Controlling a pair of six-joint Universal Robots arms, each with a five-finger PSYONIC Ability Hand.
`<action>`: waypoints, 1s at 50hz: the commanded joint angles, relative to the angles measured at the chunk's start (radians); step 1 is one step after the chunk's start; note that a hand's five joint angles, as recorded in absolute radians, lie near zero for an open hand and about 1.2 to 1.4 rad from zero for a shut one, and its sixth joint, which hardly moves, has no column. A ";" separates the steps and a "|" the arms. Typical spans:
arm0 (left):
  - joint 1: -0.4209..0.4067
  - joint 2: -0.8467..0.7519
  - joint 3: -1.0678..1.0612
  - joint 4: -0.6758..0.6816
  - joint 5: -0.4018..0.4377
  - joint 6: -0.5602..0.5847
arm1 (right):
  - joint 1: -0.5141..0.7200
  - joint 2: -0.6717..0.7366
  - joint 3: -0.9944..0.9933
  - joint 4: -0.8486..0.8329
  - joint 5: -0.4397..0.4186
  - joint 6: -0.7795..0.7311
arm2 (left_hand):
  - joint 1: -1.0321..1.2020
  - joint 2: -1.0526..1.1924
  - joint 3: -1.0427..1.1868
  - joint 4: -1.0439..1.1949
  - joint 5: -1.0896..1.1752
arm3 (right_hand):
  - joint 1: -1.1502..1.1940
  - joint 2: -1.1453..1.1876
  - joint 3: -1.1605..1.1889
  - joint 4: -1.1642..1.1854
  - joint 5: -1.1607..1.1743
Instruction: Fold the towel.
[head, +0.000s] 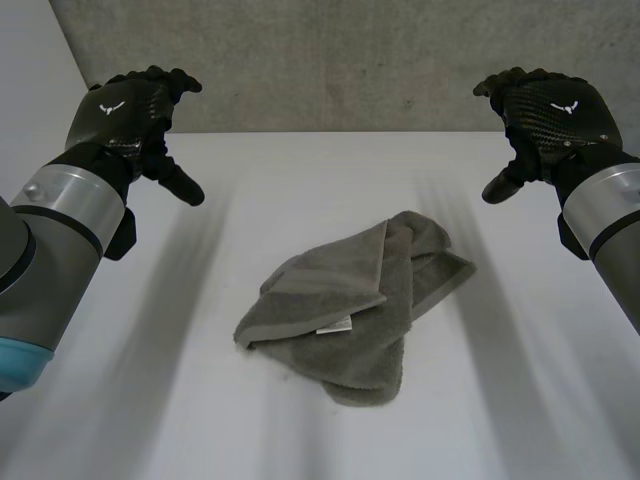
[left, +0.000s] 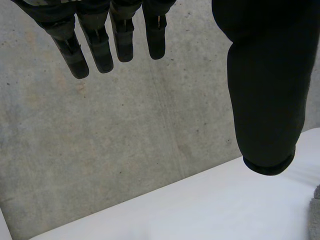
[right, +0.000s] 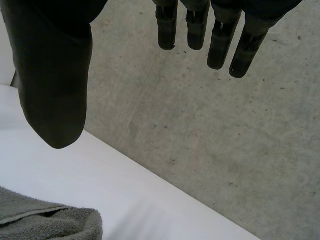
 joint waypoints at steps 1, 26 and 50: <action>0.001 -0.009 0.001 -0.002 -0.001 -0.003 | -0.025 0.002 0.003 -0.019 0.007 -0.001 | 0.156 0.156 0.156 0.156 0.160 | 0.116 0.103 0.105 0.088 -0.026; 0.001 -0.011 0.003 -0.004 -0.004 0.003 | -0.025 0.004 0.006 -0.021 0.009 0.003 | 0.102 0.102 0.102 0.102 0.106 | -0.042 -0.054 -0.053 -0.070 -0.184; -0.306 -0.301 0.105 -0.016 0.013 0.064 | -0.111 0.152 -0.098 0.070 -0.003 -0.005 | -0.027 -0.027 -0.027 -0.028 -0.023 | -0.042 -0.054 -0.053 -0.070 -0.184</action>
